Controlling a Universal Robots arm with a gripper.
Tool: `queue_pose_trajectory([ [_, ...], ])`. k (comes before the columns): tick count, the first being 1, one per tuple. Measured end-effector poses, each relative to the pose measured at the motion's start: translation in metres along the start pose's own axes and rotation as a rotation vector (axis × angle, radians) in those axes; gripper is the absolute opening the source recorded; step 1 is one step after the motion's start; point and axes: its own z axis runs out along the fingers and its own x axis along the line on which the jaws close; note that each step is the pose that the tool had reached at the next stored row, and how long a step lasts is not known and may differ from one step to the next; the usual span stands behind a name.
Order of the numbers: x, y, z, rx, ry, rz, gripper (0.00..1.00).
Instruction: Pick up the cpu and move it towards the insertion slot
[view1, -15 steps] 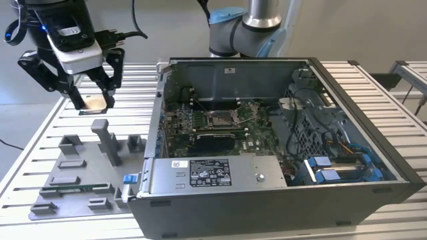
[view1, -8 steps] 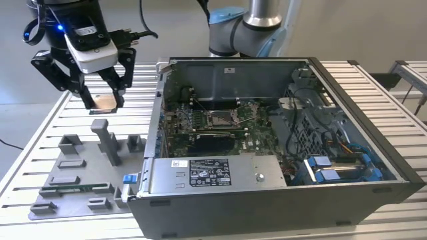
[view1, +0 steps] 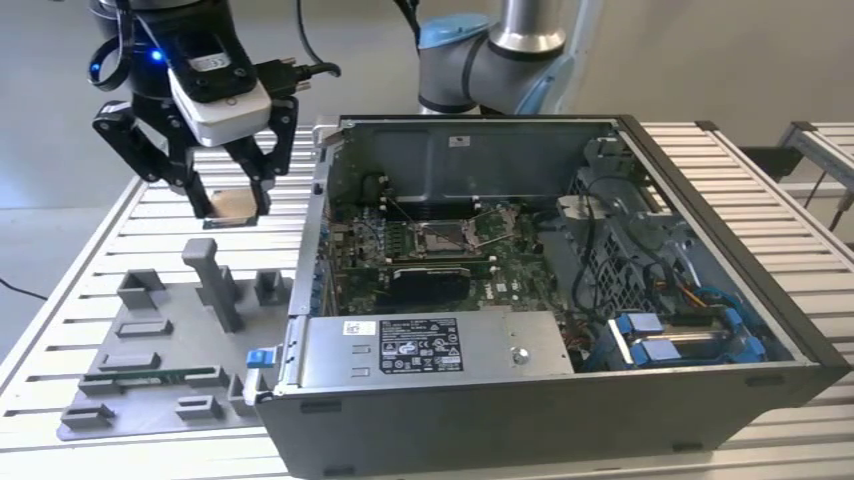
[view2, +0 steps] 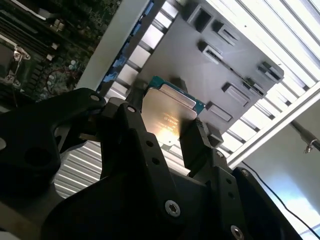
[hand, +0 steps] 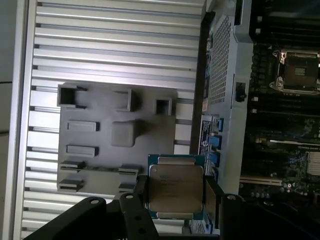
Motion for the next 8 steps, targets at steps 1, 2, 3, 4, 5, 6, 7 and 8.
queue_pose_trajectory([
  [1, -0.0025, -0.0002, 0.0000, 0.0000, 0.0000, 0.000, 0.00],
  [2, -0.0048, -0.0003, 0.0000, 0.0000, 0.0000, 0.000, 0.00],
  [3, -0.0069, -0.0005, 0.0000, 0.0000, 0.0000, 0.000, 0.00],
  [4, -0.0089, -0.0006, -0.0001, 0.0000, 0.0000, 0.000, 0.00],
  [5, -0.0108, -0.0007, -0.0001, 0.0000, 0.0000, 0.000, 0.00],
  [6, -0.0129, -0.0009, -0.0001, 0.0000, 0.0000, 0.000, 0.00],
  [7, -0.0152, -0.0010, -0.0001, 0.0000, 0.0000, 0.000, 0.00],
  [8, -0.0174, -0.0012, -0.0002, 0.0000, 0.0000, 0.000, 0.00],
])
